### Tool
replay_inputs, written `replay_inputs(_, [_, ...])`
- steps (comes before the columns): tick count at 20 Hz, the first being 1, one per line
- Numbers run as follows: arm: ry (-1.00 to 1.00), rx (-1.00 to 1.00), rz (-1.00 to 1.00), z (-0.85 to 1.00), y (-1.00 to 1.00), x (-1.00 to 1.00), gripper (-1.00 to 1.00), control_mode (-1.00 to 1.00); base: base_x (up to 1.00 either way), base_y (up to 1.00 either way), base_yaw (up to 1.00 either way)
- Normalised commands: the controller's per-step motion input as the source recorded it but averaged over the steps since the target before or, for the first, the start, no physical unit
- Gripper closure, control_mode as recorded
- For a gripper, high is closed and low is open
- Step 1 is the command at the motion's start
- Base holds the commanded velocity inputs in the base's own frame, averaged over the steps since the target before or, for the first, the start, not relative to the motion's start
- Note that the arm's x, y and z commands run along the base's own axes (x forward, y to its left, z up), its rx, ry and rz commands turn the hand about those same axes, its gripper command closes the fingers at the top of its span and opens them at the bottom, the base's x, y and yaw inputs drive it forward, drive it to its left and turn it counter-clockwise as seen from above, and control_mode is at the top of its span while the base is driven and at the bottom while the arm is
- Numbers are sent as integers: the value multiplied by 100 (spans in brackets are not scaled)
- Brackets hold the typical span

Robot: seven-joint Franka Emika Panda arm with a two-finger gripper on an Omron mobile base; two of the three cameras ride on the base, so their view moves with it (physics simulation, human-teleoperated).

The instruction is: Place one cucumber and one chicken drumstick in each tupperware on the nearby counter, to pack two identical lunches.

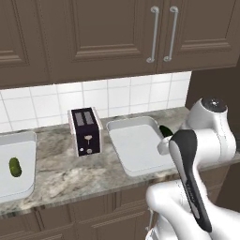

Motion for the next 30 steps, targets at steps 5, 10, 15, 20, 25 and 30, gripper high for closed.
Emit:
replay_inputs(5, [0,0,0,-29,27,20,100,-100,0,0,0])
replay_inputs(10, [0,0,0,-35,19,32,100,-100,0,0,0])
replay_inputs(15, [0,1,0,-35,16,40,100,-100,0,0,0])
replay_inputs(20, [0,1,0,-29,11,37,100,-100,0,0,0])
replay_inputs(25, [0,1,0,-27,2,38,100,-100,0,0,0])
replay_inputs(30, [0,0,0,-27,0,38,100,-100,0,0,0])
